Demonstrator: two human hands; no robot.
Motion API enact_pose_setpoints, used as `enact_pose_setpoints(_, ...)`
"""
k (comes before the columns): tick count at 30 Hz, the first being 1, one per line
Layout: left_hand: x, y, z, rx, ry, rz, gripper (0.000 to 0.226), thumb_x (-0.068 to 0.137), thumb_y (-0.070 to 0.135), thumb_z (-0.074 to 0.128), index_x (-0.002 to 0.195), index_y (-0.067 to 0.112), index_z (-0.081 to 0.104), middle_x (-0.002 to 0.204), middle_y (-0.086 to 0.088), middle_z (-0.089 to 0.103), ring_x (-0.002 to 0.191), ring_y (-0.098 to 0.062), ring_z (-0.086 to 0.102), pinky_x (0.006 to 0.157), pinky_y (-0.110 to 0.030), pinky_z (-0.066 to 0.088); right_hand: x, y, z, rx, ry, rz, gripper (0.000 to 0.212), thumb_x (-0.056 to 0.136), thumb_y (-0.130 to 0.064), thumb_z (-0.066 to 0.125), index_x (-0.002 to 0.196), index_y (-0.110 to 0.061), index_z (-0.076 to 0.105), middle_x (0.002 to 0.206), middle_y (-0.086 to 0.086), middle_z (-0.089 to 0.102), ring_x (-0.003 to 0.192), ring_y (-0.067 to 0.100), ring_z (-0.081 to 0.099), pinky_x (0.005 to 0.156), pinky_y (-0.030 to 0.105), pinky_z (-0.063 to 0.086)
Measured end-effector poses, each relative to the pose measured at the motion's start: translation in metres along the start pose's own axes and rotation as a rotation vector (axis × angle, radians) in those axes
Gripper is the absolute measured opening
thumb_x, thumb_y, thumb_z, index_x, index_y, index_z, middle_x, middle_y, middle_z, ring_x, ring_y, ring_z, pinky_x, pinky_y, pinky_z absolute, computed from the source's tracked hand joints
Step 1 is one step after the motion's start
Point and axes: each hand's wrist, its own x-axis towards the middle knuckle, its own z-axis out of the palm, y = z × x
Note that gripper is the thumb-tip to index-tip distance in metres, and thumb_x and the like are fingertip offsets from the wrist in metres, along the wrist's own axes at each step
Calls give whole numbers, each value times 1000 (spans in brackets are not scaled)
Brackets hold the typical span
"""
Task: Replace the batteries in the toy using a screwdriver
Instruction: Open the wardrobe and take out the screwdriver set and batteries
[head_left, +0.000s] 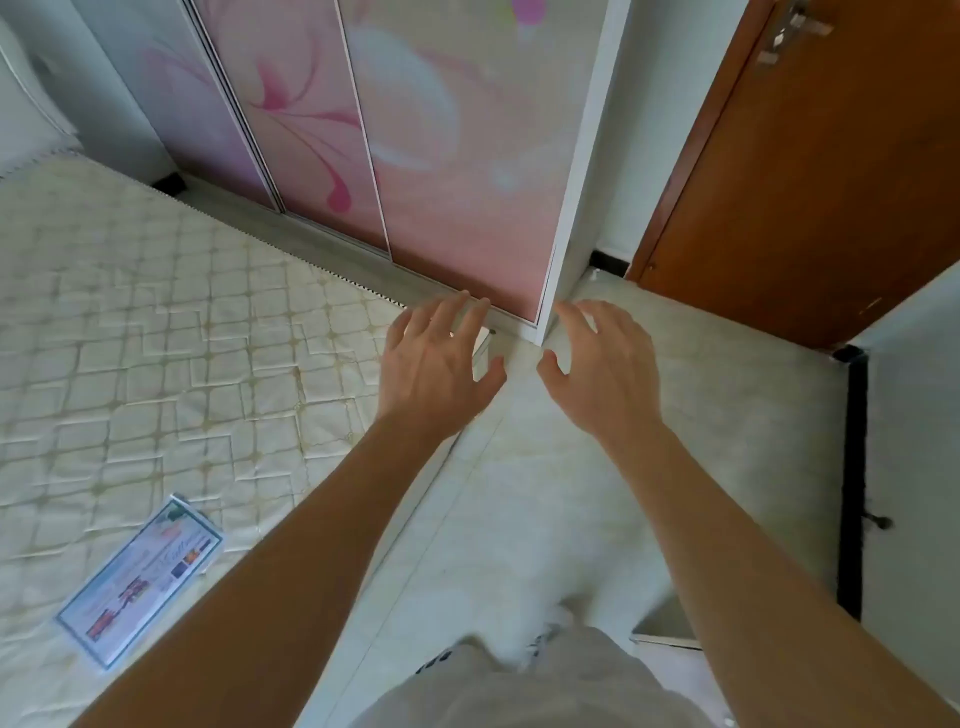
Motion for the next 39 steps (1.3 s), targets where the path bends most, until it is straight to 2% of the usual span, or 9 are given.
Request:
enact_pose_setpoints(8, 43, -4, 33, 21, -9, 19, 59, 90, 51, 48, 138, 18, 54, 140, -6, 58, 127, -28, 54, 107, -47, 40, 39, 26, 29, 28, 17, -14, 50, 89, -41, 49, 132, -17, 58, 126, 10, 65, 117, 27, 60, 94, 41, 51)
enact_pose_setpoints(13, 93, 5, 63, 49, -53, 13, 60, 90, 52, 45, 138, 19, 53, 141, -6, 58, 127, -27, 54, 107, -47, 41, 87, 60, 54, 24, -21, -11, 49, 90, -40, 55, 133, -18, 56, 129, 9, 63, 118, 26, 59, 95, 39, 51)
enact_pose_setpoints(18, 161, 27, 92, 57, -74, 30, 59, 88, 52, 51, 137, 20, 54, 141, -6, 58, 128, -30, 54, 105, -48, 43, 149, 107, 64, 35, -27, -1, 50, 90, -40, 57, 135, -19, 55, 131, 9, 63, 120, 26, 59, 97, 39, 50)
enact_pose_setpoints(22, 215, 47, 110, 37, -16, 6, 55, 86, 48, 56, 133, 19, 57, 137, -4, 60, 126, -29, 56, 104, -48, 45, 199, 150, 66, 36, -25, -22, 49, 90, -38, 53, 133, -16, 57, 129, 11, 63, 119, 28, 59, 97, 43, 51)
enact_pose_setpoints(28, 273, 63, 141, 11, 39, -6, 50, 84, 44, 59, 127, 18, 62, 132, -3, 64, 122, -28, 58, 102, -46, 45, 251, 193, 80, 33, -17, -46, 49, 87, -36, 60, 131, -14, 59, 124, 12, 65, 114, 29, 61, 93, 43, 52)
enact_pose_setpoints(35, 325, 50, 175, 28, -19, -53, 54, 84, 47, 54, 130, 19, 60, 134, -4, 63, 125, -30, 57, 105, -48, 44, 309, 212, 108, 38, -49, -65, 51, 85, -36, 65, 132, -15, 60, 124, 12, 66, 115, 29, 61, 93, 42, 52)
enact_pose_setpoints(39, 359, 32, 198, 26, -37, -75, 56, 85, 49, 51, 131, 19, 59, 135, -4, 62, 125, -30, 56, 105, -48, 43, 349, 216, 131, 53, -78, -74, 51, 87, -37, 58, 134, -17, 57, 127, 10, 63, 117, 28, 59, 93, 44, 51)
